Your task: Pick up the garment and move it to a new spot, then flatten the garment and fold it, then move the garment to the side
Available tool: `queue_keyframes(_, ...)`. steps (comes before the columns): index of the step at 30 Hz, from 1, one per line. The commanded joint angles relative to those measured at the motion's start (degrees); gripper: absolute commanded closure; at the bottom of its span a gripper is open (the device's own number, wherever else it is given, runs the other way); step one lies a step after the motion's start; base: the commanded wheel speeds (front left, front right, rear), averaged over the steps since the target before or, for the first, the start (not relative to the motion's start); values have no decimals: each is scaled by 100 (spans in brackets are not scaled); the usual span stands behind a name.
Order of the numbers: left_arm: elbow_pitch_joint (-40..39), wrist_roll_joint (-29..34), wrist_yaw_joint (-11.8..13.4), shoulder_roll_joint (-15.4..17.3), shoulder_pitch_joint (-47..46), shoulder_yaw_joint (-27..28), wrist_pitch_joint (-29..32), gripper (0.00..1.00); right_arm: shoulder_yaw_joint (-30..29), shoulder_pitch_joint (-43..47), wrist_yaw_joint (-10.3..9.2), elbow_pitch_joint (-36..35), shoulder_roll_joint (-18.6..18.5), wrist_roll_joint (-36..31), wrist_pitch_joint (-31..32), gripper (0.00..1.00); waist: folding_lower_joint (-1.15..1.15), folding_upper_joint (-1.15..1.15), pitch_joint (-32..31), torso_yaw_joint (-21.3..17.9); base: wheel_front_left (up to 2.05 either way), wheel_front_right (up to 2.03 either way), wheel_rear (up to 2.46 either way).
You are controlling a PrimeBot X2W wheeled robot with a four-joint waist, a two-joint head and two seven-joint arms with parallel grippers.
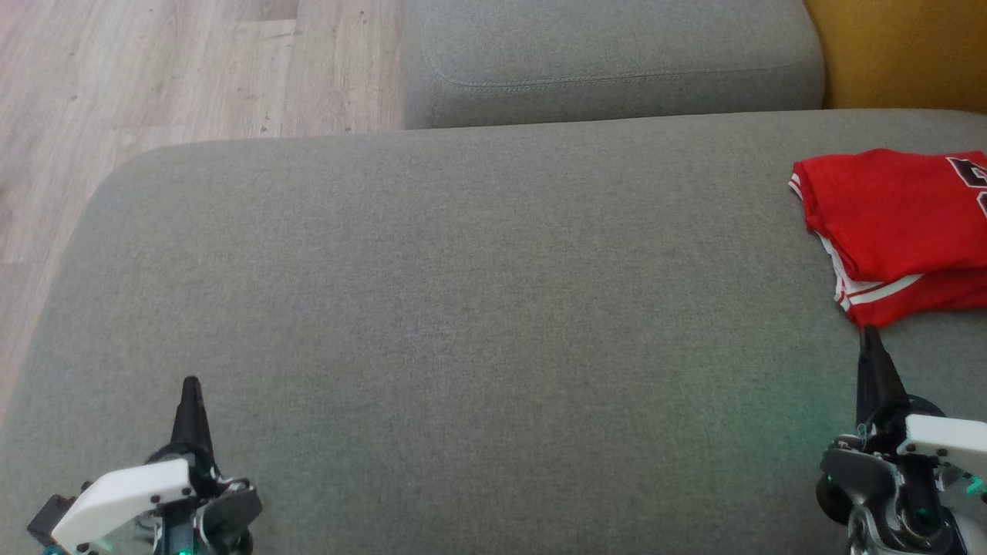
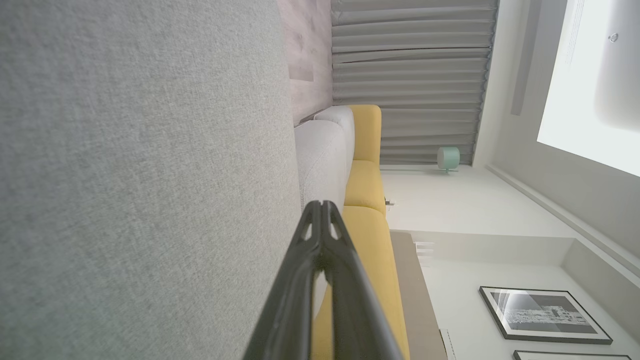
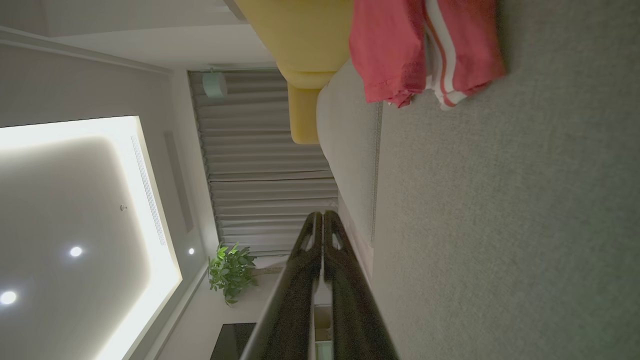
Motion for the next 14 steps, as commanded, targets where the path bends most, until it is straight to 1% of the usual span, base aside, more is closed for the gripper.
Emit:
queue_keyframes(1,-207,-31,-38,20,-281,241,19,100,112,-271,40,-214,-47,28,34,100,0,0,-1,0,0,0,0)
queue_keyframes(14,-207,-30,-38,19,-281,242,20,100,105,-272,40,-214,-42,22,39,100,0,0,-1,0,0,0,0)
